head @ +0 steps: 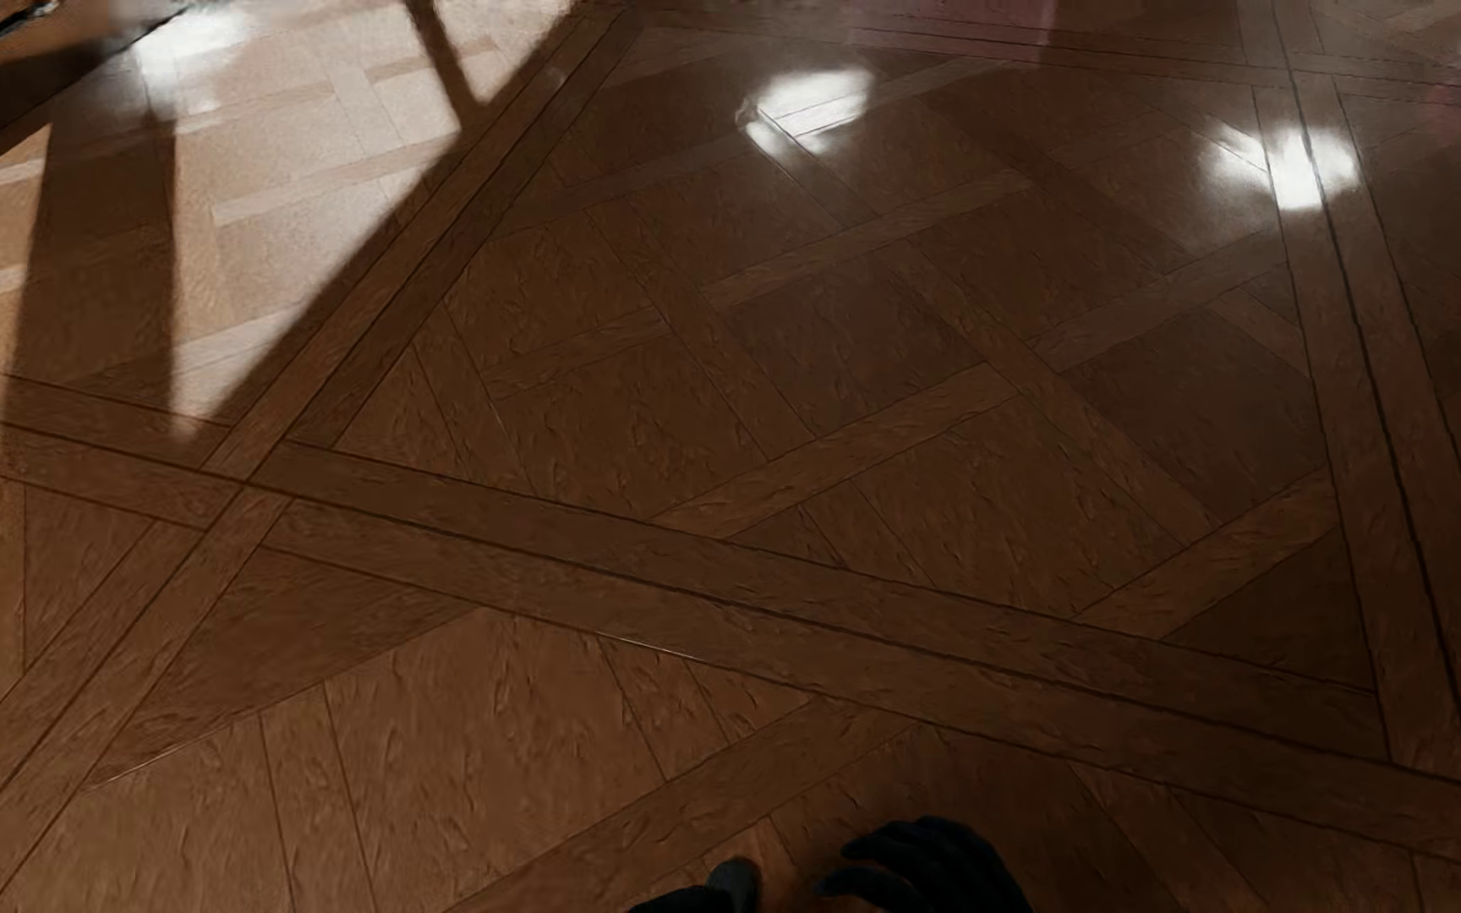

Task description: Go to the light pink desk

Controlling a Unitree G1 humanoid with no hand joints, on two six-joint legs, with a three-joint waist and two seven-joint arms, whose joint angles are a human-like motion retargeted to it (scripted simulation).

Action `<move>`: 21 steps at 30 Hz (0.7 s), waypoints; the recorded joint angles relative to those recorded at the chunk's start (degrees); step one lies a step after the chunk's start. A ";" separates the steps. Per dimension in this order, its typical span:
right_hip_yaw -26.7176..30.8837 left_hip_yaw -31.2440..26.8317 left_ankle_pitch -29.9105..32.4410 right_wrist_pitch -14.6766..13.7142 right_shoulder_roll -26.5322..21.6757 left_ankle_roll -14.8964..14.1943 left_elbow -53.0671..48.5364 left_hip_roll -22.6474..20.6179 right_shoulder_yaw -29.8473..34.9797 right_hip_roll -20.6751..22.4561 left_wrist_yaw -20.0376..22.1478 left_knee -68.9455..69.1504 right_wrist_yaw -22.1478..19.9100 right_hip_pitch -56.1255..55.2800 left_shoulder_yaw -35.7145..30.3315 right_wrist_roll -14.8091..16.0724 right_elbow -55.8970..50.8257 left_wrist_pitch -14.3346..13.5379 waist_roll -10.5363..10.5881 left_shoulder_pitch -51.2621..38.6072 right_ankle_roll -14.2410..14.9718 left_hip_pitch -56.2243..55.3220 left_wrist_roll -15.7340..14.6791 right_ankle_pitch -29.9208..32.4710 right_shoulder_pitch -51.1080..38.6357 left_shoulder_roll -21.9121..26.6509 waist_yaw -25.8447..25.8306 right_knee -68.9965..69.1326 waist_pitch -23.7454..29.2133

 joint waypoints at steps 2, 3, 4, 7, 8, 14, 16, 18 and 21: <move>0.16 4.51 -4.67 -0.37 0.69 1.39 -0.17 0.64 -1.67 -1.07 -0.03 1.91 0.01 -0.79 0.18 -1.65 3.39 -0.95 -2.35 -0.31 10.73 2.66 0.05 6.00 0.52 -0.48 0.58 6.89 -0.48; -2.59 7.26 -7.13 -0.59 -0.58 2.09 -0.36 0.70 -1.51 -1.60 -0.75 3.53 0.10 -2.87 -0.19 -2.44 4.34 -0.89 -3.39 -0.45 18.84 3.41 -0.95 10.14 0.70 -0.52 1.30 12.89 -0.61; -10.04 10.50 -9.60 -1.19 -2.43 2.67 -0.35 1.26 -0.80 -1.78 -1.49 5.20 0.33 -6.50 -0.27 -2.80 4.79 -0.89 -4.26 -0.74 19.22 4.17 -1.74 14.83 0.57 -1.06 2.68 21.42 -0.63; -24.35 19.73 -15.70 -1.80 -5.91 3.86 -0.94 1.93 3.89 -14.49 -0.93 7.96 -0.01 -22.00 1.19 0.24 4.04 -1.44 -7.30 -1.52 19.23 7.03 -1.11 23.37 -2.61 -2.38 6.47 42.93 -0.42; -25.34 21.39 -17.53 -1.25 -5.95 4.06 -0.57 1.31 4.31 -19.09 -0.45 8.76 0.03 -25.99 1.29 0.92 3.01 -1.95 -8.41 -1.76 19.27 8.04 -1.05 17.46 -3.20 -2.59 6.68 46.34 -0.34; -27.38 21.91 -25.81 1.83 -5.81 3.90 0.88 -0.73 1.00 -28.27 -2.21 10.06 0.03 -41.79 -1.39 -3.03 -1.85 -2.11 -10.76 -0.45 11.64 15.36 -6.76 1.87 -0.53 -1.68 3.85 31.74 0.39; -32.29 20.16 -26.87 1.60 -2.92 3.43 0.63 -0.77 -1.96 -31.37 -1.95 8.31 0.02 -43.20 -1.46 -4.07 -1.48 -2.33 -10.38 -0.02 6.34 18.16 -6.15 4.12 0.79 -1.34 2.85 16.39 0.54; -30.43 18.11 -27.18 0.92 -0.95 2.92 0.54 -0.43 -4.16 -29.49 -1.85 5.77 -0.01 -41.86 -1.67 -5.22 -0.82 -2.19 -9.54 0.25 9.33 21.36 -6.51 8.05 2.03 -1.12 2.12 -1.81 0.35; -28.83 15.15 -27.27 -0.97 0.43 1.53 -0.06 1.03 -5.22 -27.53 -2.42 4.10 0.05 -38.56 -0.46 -7.43 -0.79 -0.89 -8.09 2.17 11.08 26.63 -8.31 18.22 1.00 -0.81 1.89 -7.69 -0.25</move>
